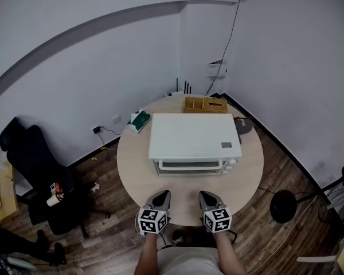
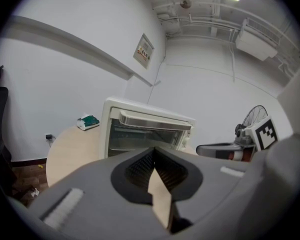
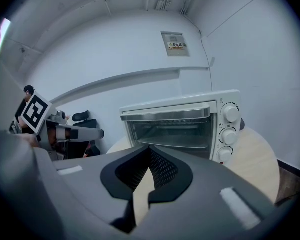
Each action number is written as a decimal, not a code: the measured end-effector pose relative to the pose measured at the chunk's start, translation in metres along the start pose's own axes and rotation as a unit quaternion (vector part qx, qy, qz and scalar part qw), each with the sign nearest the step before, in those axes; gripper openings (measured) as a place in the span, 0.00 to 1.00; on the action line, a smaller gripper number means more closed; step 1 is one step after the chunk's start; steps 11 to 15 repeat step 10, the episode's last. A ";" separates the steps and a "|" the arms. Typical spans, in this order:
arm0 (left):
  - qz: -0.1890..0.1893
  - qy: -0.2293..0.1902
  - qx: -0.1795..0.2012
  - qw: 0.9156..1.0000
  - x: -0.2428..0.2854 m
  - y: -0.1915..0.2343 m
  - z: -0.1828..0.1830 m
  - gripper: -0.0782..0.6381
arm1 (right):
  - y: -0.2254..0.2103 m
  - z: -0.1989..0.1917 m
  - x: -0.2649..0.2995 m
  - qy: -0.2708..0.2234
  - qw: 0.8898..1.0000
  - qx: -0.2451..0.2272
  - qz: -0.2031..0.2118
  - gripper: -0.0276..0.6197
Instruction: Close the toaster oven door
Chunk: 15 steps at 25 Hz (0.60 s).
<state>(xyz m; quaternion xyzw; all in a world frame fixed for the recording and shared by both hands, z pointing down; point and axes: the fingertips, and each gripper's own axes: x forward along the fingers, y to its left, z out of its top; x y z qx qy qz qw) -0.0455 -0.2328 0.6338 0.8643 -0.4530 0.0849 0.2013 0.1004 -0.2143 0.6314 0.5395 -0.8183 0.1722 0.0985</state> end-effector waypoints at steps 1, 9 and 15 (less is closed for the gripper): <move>0.001 -0.001 0.002 1.000 0.000 0.000 0.000 0.19 | 0.001 0.000 0.000 0.000 1.000 0.000 0.001 0.04; -0.011 -0.027 0.010 1.000 -0.001 -0.006 0.008 0.19 | 0.010 0.007 0.000 -0.014 0.999 -0.008 0.036 0.04; -0.013 -0.028 0.012 0.999 0.000 -0.007 0.009 0.19 | 0.011 0.007 0.000 -0.014 0.999 -0.010 0.038 0.04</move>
